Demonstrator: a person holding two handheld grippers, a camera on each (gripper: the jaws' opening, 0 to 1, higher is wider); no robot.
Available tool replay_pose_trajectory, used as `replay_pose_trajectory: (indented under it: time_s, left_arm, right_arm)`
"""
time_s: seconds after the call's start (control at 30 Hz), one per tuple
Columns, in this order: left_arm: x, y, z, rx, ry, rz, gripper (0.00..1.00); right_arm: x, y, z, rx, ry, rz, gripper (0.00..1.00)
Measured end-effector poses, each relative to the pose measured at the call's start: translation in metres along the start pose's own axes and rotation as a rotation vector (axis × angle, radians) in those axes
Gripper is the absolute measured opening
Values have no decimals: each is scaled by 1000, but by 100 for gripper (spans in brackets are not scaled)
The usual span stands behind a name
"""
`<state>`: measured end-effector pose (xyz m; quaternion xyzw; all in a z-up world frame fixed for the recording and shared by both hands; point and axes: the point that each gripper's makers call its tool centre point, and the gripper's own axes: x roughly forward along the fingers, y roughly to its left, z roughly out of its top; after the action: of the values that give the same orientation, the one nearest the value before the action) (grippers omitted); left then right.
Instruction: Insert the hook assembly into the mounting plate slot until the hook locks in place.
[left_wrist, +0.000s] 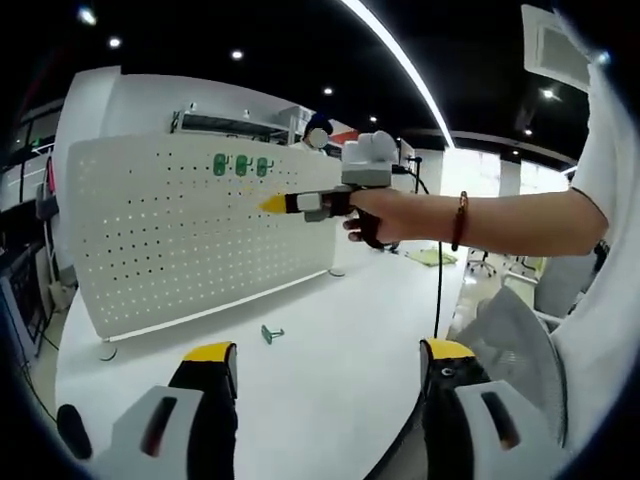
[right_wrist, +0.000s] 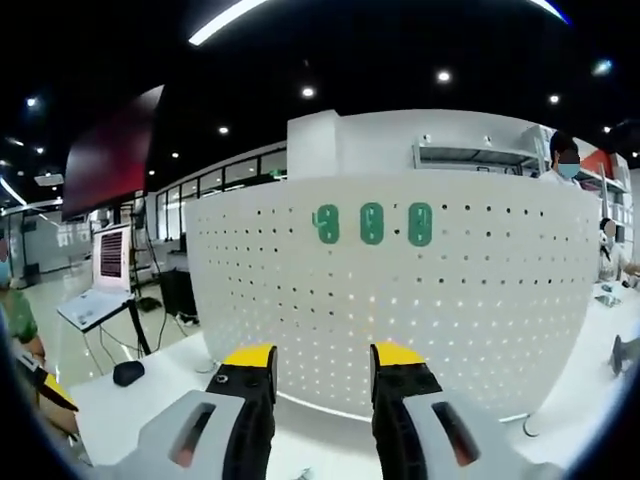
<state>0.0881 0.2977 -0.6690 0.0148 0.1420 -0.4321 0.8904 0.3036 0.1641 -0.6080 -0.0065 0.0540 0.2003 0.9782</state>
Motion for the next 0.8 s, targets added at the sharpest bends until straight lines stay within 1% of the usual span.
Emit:
replay_pose_trajectory:
  time_s: [0.2,0.27,0.33,0.43,0.5,0.57,0.67,0.8]
  left_arm:
    - [2,5,2,14,6,3,76]
    - [4,6,2,10,6,1,76]
    - [7,7,3,0,4,0,76]
    - [10,7,3,4,3,-1,76]
    - [13,7,0,-4,5,-6,76]
    - [16,6,-7,-11,30,-8,76]
    - [17,6,-8,-17,24,-9,76]
    - [19,6,-15,-21,47,-12,76]
  right_arm:
    - [-11,4,-10,6,3,10,39]
    - [-14,6,-15,3,10,17,41]
    - [-17,5,-20,31,11,16,41]
    - [-19,7,-27,30,20,25,42]
    - [-21,8,-30,37,24,31,42]
    - [-23,9,-32,37,25,35,42]
    - [-26,9,-35,41,26,37,43]
    - [-31,9,-42,48,36,39,43]
